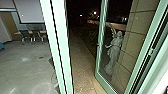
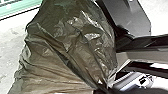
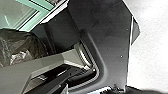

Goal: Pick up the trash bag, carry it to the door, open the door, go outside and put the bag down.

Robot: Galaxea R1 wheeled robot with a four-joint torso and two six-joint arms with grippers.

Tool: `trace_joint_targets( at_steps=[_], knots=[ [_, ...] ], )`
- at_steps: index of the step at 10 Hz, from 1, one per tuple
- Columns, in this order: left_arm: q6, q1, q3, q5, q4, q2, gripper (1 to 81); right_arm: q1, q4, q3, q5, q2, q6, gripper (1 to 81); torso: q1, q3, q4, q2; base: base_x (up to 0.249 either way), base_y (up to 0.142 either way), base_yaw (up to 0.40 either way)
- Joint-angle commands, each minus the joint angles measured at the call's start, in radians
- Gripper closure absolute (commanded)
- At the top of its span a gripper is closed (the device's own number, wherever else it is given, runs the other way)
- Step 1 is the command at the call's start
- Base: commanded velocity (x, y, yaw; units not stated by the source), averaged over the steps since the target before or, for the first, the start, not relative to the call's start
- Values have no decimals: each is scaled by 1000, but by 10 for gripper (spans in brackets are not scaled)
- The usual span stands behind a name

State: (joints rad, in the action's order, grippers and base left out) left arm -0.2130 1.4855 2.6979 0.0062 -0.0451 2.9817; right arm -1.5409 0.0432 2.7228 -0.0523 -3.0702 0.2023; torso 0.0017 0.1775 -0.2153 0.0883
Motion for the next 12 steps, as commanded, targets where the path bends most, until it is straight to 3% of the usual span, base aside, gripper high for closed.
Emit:
trace_joint_targets(
  at_steps=[1, 12],
  knots=[
    [-8, -47, 2, 58, 1, -2, 811, 35, -11, -2, 54, -12, -3, 10, 0, 0, 0, 0, 0, -83, 0],
    [-8, -46, 2, 58, -1, -2, 811, 29, -9, 0, 54, -14, -3, 10, 0, 0, 0, 0, 0, -98, 0]
  ],
)
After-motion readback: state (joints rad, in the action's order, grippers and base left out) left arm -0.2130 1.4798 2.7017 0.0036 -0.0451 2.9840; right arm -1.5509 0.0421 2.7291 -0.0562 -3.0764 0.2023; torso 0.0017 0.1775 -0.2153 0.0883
